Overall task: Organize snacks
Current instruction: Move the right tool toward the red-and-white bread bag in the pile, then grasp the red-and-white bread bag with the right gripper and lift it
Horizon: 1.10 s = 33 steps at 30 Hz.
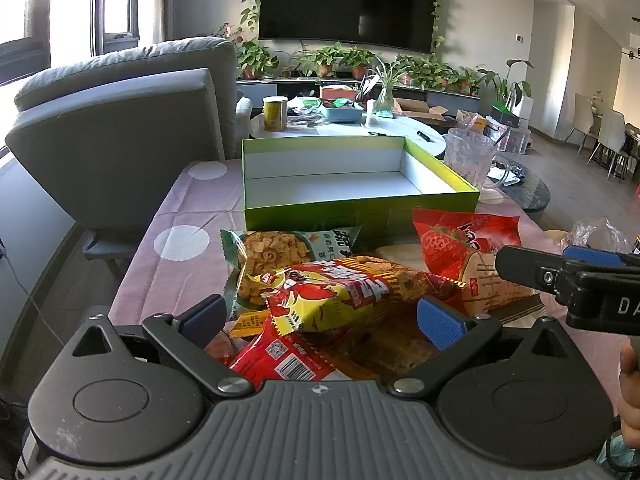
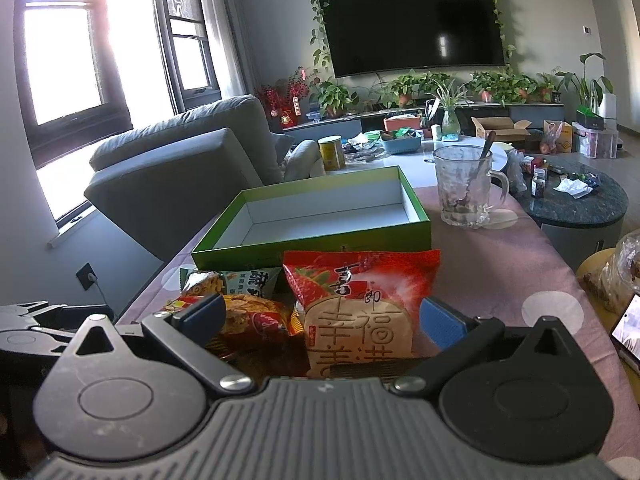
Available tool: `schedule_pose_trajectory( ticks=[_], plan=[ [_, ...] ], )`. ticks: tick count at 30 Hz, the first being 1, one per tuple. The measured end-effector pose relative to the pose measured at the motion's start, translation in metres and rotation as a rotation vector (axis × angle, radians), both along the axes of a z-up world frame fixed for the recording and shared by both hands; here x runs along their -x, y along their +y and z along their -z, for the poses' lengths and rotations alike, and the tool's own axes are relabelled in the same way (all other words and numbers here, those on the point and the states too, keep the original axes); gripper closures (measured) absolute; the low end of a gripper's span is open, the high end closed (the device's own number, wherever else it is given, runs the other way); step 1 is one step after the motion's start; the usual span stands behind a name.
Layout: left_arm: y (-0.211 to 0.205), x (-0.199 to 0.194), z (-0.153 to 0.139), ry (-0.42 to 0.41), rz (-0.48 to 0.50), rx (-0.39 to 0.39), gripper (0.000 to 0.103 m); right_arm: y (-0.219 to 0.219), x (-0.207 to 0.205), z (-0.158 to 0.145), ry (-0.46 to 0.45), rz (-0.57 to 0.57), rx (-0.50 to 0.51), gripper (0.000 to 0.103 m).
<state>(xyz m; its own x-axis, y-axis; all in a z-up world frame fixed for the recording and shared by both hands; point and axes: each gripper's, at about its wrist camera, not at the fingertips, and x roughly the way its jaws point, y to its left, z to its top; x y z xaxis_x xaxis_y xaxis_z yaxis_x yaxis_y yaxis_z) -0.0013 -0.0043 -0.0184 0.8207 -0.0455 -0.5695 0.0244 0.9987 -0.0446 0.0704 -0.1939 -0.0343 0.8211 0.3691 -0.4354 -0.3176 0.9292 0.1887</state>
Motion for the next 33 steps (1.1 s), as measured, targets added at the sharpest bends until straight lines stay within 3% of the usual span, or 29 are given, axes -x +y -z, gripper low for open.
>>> schedule_pose_trajectory(
  ticks=[13, 26, 33],
  plan=[
    [-0.009, -0.01, 0.001, 0.009, 0.029, -0.001, 0.001, -0.005, -0.005, 0.002, 0.018, 0.022, -0.011, 0.017],
    [-0.019, -0.018, -0.003, 0.003, 0.061, -0.016, 0.001, -0.018, -0.014, 0.007, -0.028, 0.045, -0.083, 0.017],
    [-0.043, -0.03, -0.008, -0.01, 0.162, -0.02, 0.004, -0.039, -0.036, 0.003, 0.058, 0.084, -0.102, 0.017]
  ],
)
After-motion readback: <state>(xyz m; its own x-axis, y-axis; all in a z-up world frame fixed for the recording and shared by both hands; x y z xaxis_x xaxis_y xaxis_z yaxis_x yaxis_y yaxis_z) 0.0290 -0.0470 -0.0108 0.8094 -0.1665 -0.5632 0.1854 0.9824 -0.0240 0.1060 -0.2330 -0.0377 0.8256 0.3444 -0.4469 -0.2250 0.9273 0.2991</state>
